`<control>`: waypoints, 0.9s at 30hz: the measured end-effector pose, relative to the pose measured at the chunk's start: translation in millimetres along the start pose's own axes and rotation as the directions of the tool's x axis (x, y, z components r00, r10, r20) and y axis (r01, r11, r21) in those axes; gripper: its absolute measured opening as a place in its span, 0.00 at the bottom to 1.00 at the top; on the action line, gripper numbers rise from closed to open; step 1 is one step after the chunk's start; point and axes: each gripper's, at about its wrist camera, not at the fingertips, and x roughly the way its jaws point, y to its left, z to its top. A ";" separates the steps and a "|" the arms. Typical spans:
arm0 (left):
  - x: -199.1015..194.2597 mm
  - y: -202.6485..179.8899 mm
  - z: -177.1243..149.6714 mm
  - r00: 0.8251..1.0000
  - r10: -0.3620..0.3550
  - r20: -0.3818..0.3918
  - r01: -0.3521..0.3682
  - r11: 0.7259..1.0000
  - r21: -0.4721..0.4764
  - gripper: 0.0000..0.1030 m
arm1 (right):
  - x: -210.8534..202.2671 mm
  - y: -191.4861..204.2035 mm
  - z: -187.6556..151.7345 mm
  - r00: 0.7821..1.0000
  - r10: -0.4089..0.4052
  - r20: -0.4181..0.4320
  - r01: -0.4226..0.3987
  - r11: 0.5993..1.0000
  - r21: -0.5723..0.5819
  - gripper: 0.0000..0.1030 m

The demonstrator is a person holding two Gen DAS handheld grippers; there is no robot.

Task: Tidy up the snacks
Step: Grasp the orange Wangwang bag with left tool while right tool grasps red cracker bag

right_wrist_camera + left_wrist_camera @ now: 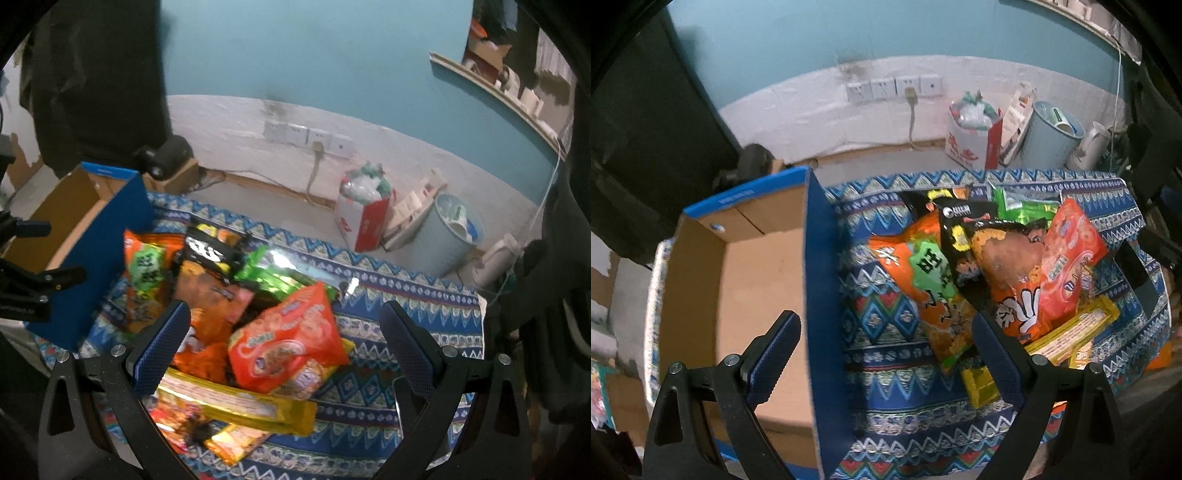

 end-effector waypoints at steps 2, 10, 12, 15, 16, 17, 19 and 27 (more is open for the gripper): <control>9.7 -2.3 1.9 1.000 -0.013 -0.021 0.013 1.000 -0.009 0.92 | 10.0 -8.1 0.2 1.000 0.010 -0.022 -0.010 1.000 0.010 0.97; 48.5 -8.8 7.8 0.994 -0.009 -0.105 0.006 1.000 -0.031 0.92 | 57.2 -31.0 -1.6 0.992 0.024 -0.123 -0.021 1.000 0.018 0.97; 57.4 -8.9 9.4 0.992 -0.017 -0.122 0.012 0.999 -0.040 0.92 | 67.6 -33.1 -5.7 0.988 0.026 -0.150 -0.023 1.000 0.021 0.97; 69.2 -9.9 12.2 0.990 -0.018 -0.142 0.011 0.999 -0.051 0.92 | 87.0 -37.3 -13.3 0.979 0.033 -0.201 -0.028 0.999 0.027 0.97; 73.8 -10.2 12.6 0.988 -0.019 -0.151 0.011 0.998 -0.055 0.92 | 92.9 -38.6 -15.8 0.975 0.039 -0.217 -0.034 0.999 0.029 0.97; 78.0 -10.6 12.7 0.987 -0.022 -0.161 0.012 0.998 -0.061 0.92 | 97.6 -39.6 -17.2 0.972 0.047 -0.229 -0.040 0.999 0.033 0.97; 85.0 -10.9 12.8 0.983 -0.034 -0.179 0.022 0.997 -0.073 0.92 | 106.3 -41.4 -18.8 0.967 0.067 -0.247 -0.058 0.997 0.045 0.97; 97.3 -14.4 15.4 0.982 -0.013 -0.186 0.000 0.997 -0.073 0.92 | 130.9 -34.5 -24.2 0.947 0.095 -0.307 -0.093 0.995 0.020 0.97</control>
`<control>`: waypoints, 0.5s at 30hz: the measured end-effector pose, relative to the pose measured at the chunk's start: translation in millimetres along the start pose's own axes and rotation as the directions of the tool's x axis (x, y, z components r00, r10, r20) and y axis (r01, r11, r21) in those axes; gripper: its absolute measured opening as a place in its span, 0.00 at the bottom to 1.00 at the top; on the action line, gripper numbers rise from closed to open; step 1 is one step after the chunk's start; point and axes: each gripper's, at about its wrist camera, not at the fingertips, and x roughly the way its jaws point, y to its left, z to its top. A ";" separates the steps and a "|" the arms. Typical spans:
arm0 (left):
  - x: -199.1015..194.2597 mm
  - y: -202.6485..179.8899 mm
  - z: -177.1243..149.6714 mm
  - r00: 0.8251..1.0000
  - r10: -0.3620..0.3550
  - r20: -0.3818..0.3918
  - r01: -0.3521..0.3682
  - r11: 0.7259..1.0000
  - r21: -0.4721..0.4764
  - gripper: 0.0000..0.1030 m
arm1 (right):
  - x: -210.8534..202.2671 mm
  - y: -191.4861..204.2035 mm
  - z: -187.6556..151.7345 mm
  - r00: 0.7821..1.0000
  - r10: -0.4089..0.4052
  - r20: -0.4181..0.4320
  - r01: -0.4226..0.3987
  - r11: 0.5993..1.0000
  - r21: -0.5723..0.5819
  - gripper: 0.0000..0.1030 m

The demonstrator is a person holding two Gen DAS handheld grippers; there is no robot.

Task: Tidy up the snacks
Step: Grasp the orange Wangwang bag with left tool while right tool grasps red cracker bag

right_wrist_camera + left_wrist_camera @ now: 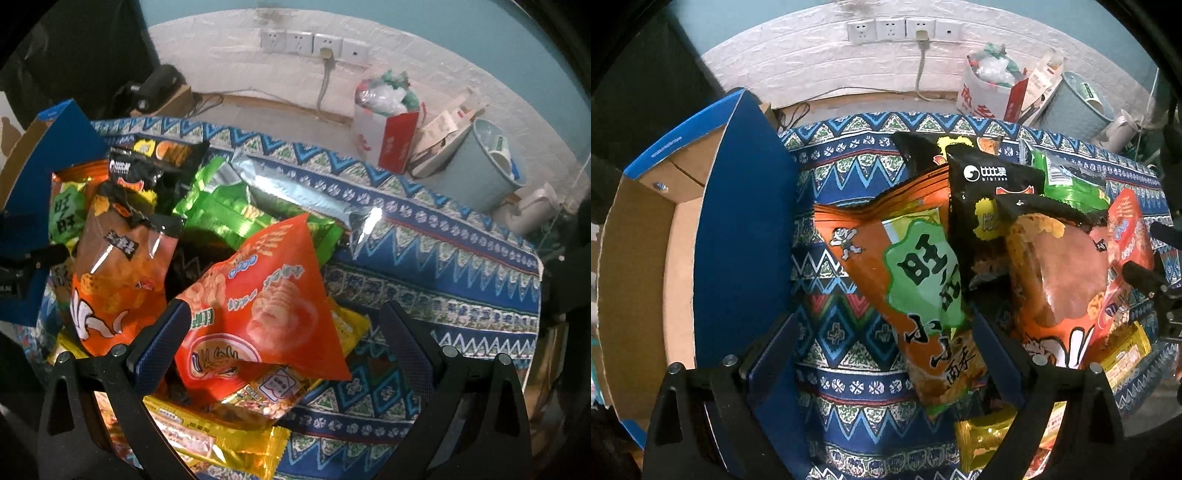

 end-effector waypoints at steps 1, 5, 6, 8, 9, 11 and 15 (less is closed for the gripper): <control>0.0 -0.6 0.4 1.000 0.003 0.001 -0.003 1.000 -0.002 0.92 | 4.0 0.6 0.1 1.000 -0.002 -0.008 0.002 1.000 -0.004 0.97; -0.5 -1.8 3.4 1.000 -0.009 0.005 0.009 1.000 -0.007 0.92 | 16.4 -1.8 0.7 1.000 0.007 -0.028 -0.007 1.000 -0.003 0.97; -0.4 -2.8 3.9 1.000 -0.029 0.004 0.029 1.000 -0.003 0.92 | 19.6 -2.6 0.8 0.999 0.015 -0.034 -0.015 1.000 0.000 0.97; 1.3 -4.0 3.6 0.999 -0.048 -0.010 0.048 0.999 -0.011 0.92 | 23.4 -3.0 0.9 0.999 0.026 -0.042 -0.026 1.000 -0.002 0.97; 3.0 -5.8 3.4 0.998 -0.054 -0.010 0.054 0.999 -0.008 0.92 | 25.2 -1.9 0.7 0.998 0.030 -0.046 -0.030 1.000 -0.006 0.97; 10.6 -9.7 3.7 0.999 -0.039 -0.026 0.039 0.999 0.003 0.92 | 28.2 2.0 0.6 0.998 0.047 -0.051 -0.048 0.999 -0.019 0.93; 30.3 -10.0 5.2 0.993 -0.087 -0.085 0.084 0.996 -0.039 0.92 | 31.4 10.8 -1.0 0.995 0.080 -0.059 -0.082 0.996 -0.038 0.81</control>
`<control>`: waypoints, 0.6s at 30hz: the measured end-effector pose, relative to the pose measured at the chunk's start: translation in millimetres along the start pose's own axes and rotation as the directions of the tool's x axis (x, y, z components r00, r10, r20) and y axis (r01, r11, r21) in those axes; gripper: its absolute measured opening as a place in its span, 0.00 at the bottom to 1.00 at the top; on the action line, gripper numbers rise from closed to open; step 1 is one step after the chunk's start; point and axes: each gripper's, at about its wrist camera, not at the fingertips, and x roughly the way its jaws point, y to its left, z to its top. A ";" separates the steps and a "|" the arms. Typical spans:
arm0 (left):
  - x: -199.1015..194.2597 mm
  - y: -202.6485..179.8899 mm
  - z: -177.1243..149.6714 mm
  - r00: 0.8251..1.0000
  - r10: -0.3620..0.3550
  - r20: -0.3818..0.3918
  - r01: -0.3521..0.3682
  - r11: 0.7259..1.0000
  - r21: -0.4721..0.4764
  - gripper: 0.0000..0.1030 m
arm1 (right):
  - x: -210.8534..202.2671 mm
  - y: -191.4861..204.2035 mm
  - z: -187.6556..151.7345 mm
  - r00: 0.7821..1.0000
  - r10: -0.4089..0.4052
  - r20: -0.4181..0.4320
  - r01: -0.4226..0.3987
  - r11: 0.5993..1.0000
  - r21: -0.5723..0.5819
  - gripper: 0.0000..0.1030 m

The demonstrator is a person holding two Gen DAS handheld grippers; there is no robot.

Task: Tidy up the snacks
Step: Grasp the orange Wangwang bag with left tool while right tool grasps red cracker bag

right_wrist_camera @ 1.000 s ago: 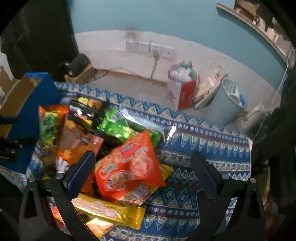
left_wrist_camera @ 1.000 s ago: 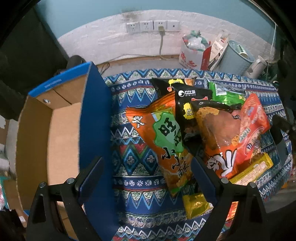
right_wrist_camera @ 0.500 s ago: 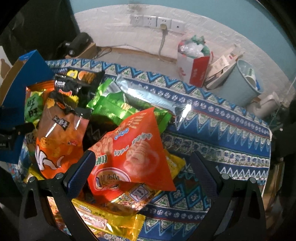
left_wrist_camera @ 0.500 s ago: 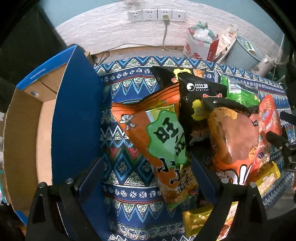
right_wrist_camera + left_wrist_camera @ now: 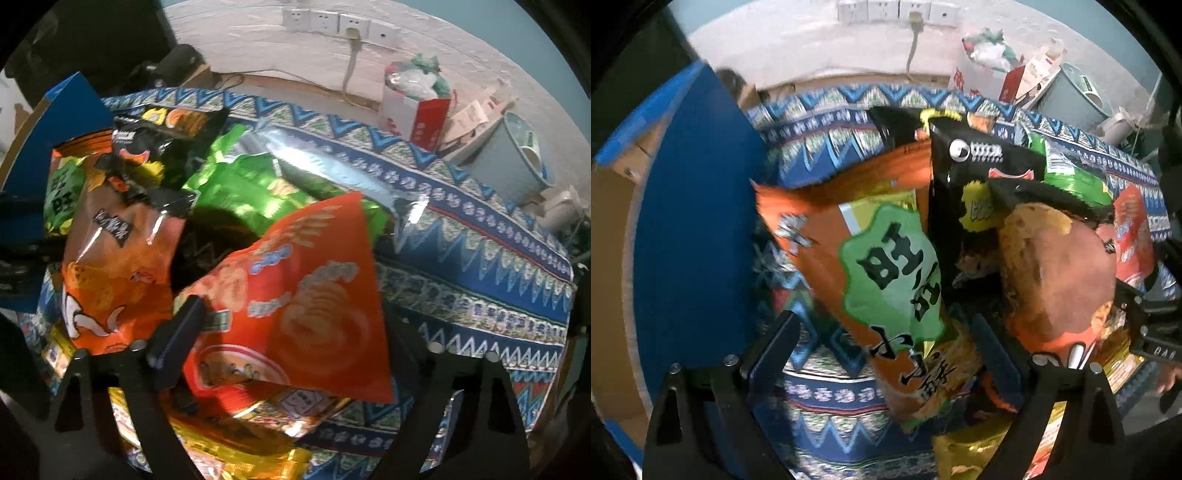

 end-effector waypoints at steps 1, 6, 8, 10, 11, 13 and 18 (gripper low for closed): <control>4.4 1.1 0.5 1.000 -0.019 -0.014 0.019 1.000 -0.014 0.91 | 0.3 1.4 -0.6 1.000 0.003 0.000 -0.003 1.000 -0.001 0.78; 5.2 5.6 -0.7 1.000 -0.025 0.013 0.026 0.998 -0.049 0.66 | -4.7 1.7 -5.3 1.000 0.007 0.022 -0.007 1.000 0.006 0.50; 0.6 5.9 -2.7 0.999 -0.036 0.028 0.038 0.998 -0.045 0.41 | -9.9 -0.5 -8.8 0.999 0.022 0.033 -0.023 0.999 0.029 0.36; -2.2 4.5 -4.4 0.998 -0.054 0.025 0.055 0.998 -0.035 0.36 | -15.2 -3.4 -9.8 0.999 0.030 0.040 -0.032 0.999 0.045 0.25; -4.8 3.1 -5.4 0.998 -0.046 0.036 0.047 0.998 -0.029 0.33 | -18.9 -3.5 -10.7 0.998 0.033 0.049 -0.035 0.998 0.049 0.23; -11.1 1.2 -9.6 0.998 -0.029 0.057 0.030 1.000 -0.010 0.32 | -24.0 -1.8 -10.5 0.998 0.030 0.060 -0.032 0.999 0.040 0.17; -32.9 -2.7 -17.7 0.993 -0.001 0.121 -0.001 1.000 0.016 0.31 | -44.5 10.3 -12.9 0.993 0.000 0.118 -0.002 1.000 0.013 0.10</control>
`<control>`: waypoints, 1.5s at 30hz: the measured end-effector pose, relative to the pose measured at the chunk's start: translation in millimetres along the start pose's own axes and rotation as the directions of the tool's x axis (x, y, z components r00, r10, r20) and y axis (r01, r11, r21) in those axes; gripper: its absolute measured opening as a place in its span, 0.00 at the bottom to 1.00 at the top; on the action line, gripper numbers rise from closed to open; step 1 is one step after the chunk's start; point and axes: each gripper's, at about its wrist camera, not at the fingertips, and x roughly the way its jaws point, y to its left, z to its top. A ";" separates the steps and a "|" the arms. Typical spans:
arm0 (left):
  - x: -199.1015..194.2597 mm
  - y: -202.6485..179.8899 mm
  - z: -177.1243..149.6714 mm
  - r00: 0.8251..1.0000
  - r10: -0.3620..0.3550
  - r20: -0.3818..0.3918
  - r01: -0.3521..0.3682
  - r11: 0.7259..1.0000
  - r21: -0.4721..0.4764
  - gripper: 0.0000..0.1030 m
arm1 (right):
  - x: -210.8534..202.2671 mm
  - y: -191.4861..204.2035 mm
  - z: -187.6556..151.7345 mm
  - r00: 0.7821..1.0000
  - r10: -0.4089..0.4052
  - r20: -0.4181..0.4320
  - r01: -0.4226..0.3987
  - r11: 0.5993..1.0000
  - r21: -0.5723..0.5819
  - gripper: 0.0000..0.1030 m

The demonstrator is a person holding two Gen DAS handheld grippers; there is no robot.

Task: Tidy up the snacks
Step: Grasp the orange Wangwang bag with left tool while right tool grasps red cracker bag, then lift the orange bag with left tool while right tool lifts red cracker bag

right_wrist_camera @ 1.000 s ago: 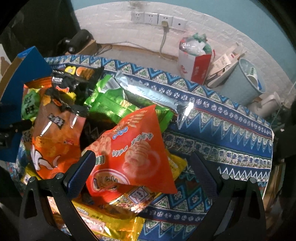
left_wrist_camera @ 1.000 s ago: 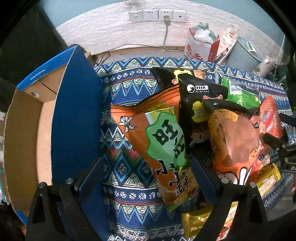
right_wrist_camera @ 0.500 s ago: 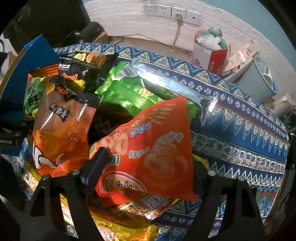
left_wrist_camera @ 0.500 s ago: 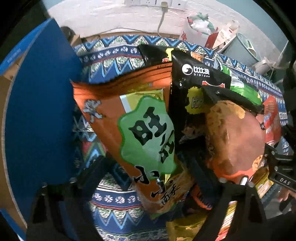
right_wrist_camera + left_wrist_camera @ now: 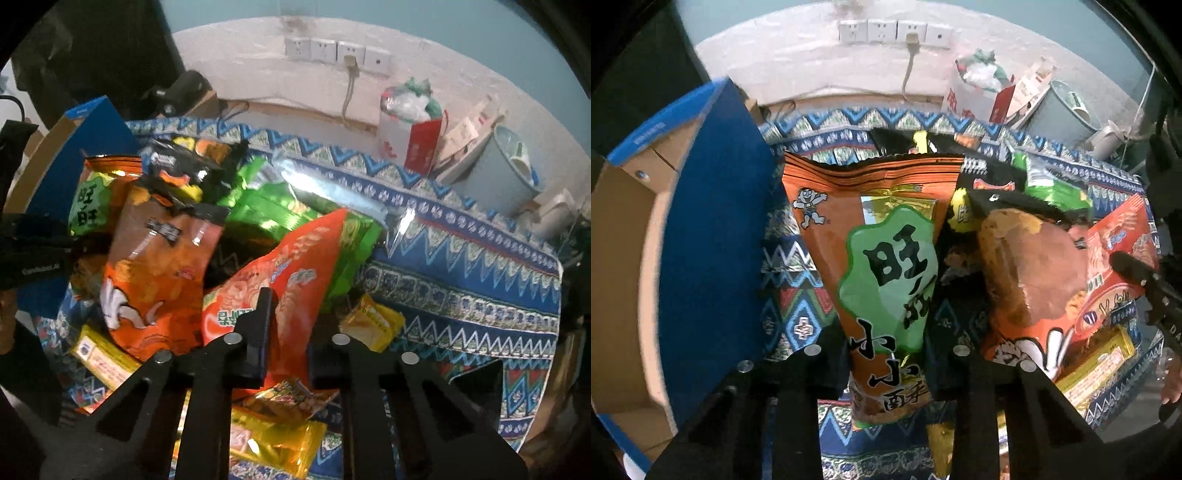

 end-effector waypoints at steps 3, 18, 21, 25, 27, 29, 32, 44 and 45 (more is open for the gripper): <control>-12.9 3.3 -0.5 0.999 0.014 0.045 -0.015 1.000 0.012 0.30 | -15.8 3.7 0.9 0.998 -0.042 0.044 0.043 0.999 -0.010 0.08; -67.8 10.8 -6.6 0.977 0.050 0.208 -0.065 0.996 0.065 0.30 | -71.9 9.7 7.5 0.973 -0.147 0.178 0.149 0.989 0.007 0.05; -75.2 12.0 -10.2 0.972 0.055 0.227 -0.072 0.995 0.068 0.30 | -84.9 12.4 8.1 0.965 -0.162 0.207 0.164 0.986 0.006 0.05; -81.4 13.4 -11.6 0.968 0.055 0.245 -0.073 0.995 0.065 0.30 | -103.5 18.1 11.8 0.953 -0.170 0.251 0.176 0.984 -0.002 0.04; -82.1 15.2 -12.7 0.969 0.044 0.244 -0.061 0.996 0.062 0.30 | -108.2 20.9 13.1 0.951 -0.165 0.260 0.173 0.985 -0.008 0.04; -80.7 17.0 -14.1 0.970 0.041 0.238 -0.057 0.997 0.058 0.30 | -106.8 21.3 13.1 0.960 -0.136 0.246 0.142 0.990 -0.005 0.04; -76.8 19.1 -15.5 0.975 0.034 0.220 -0.046 0.998 0.052 0.30 | -94.2 15.7 12.2 0.977 -0.075 0.200 0.074 0.997 0.017 0.04; -68.3 17.7 -11.8 0.973 0.045 0.228 -0.060 0.996 0.062 0.30 | -52.6 -37.4 0.6 0.992 -0.100 0.077 0.072 0.948 0.310 0.69; -66.3 17.4 -11.4 0.973 0.046 0.226 -0.062 0.996 0.064 0.30 | -45.3 -41.2 -0.6 0.993 -0.101 0.059 0.076 0.940 0.334 0.70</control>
